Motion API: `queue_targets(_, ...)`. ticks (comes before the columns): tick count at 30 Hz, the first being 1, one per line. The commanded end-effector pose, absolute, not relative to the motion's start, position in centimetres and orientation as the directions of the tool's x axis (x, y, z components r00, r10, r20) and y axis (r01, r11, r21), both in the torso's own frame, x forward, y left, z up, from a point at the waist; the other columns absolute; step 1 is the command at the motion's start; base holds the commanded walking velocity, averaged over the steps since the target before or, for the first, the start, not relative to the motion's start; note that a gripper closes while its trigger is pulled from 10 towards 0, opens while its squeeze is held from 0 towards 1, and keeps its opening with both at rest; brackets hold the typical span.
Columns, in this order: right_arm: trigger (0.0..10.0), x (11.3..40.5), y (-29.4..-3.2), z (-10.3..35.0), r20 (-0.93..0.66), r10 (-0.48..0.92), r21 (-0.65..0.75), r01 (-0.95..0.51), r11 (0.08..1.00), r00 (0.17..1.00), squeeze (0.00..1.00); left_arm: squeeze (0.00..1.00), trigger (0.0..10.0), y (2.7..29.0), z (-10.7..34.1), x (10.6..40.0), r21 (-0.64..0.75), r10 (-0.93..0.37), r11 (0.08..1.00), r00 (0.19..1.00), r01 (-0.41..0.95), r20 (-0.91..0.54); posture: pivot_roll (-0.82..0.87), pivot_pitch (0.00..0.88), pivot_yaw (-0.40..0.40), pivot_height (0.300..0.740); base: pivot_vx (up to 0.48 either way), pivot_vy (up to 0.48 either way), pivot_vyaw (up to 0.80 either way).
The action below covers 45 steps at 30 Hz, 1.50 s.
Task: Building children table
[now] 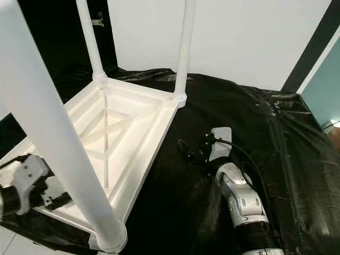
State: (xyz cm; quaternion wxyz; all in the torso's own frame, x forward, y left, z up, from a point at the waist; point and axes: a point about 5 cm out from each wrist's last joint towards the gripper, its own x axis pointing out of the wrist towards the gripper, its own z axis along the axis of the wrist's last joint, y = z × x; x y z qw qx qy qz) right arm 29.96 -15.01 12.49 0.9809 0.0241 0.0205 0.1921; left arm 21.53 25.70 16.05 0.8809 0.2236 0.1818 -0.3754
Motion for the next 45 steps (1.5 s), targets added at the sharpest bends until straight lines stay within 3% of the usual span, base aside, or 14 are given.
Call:
queue_targets(1, 10.0, 30.0, -15.3, 12.2, -0.051, 0.369, 0.05, -0.367, 0.929, 0.928, 0.0, 0.0, 10.0, 24.9, 15.9, 19.8, 0.052, -0.774, 0.354, 0.324, 0.934, -0.544, 0.1, 0.0, -0.071, 0.74, 0.0, 0.0, 0.0)
queue_targets(11, 10.0, 30.1, -14.9, 11.9, -0.074, 0.396, 0.019, -0.396, 0.918, 0.915, 0.0, 0.0, 10.0, 25.5, 16.1, 19.3, 0.029, -0.772, 0.368, 0.323, 0.929, -0.547, 0.11, 0.0, -0.071, 0.74, 0.0, 0.0, 0.0)
queue_targets(24, 10.0, 30.3, -14.6, 11.9, -0.083, 0.412, -0.005, -0.413, 0.911, 0.908, 0.0, 0.0, 10.0, 24.7, 14.0, 19.6, 0.072, -0.708, 0.298, 0.272, 0.952, -0.651, 0.1, 0.0, -0.073, 0.74, 0.0, 0.0, 0.0)
queue_targets(30, 10.0, 30.4, -14.5, 12.0, -0.084, 0.419, -0.023, -0.422, 0.906, 0.904, 0.0, 0.0, 10.0, 24.1, 13.2, 22.8, 0.174, -0.639, 0.342, 0.364, 0.924, -0.678, 0.08, 0.0, -0.059, 0.74, 0.0, 0.0, 0.0)
queue_targets(39, 10.0, 30.1, -14.6, 11.8, -0.081, 0.404, -0.033, -0.408, 0.912, 0.911, 0.0, 0.0, 10.0, 24.7, 12.3, 25.5, 0.214, -0.543, 0.411, 0.426, 0.886, -0.724, 0.05, 0.0, -0.027, 0.74, 0.0, 0.0, 0.0)
queue_targets(40, 10.0, 29.9, -14.6, 11.7, -0.08, 0.4, -0.031, -0.403, 0.915, 0.913, 0.0, 0.0, 0.0, 24.7, 12.3, 26.0, 0.219, -0.538, 0.427, 0.441, 0.877, -0.718, 0.05, 0.0, -0.019, 0.74, 0.0, 0.0, 0.0)
queue_targets(45, 10.0, 29.6, -14.6, 11.8, -0.053, 0.376, -0.013, -0.377, 0.926, 0.925, 0.0, 0.0, 0.0, 24.3, 12.3, 27.6, 0.254, -0.518, 0.475, 0.501, 0.843, -0.694, 0.04, 0.0, -0.015, 0.74, 0.0, 0.0, 0.0)
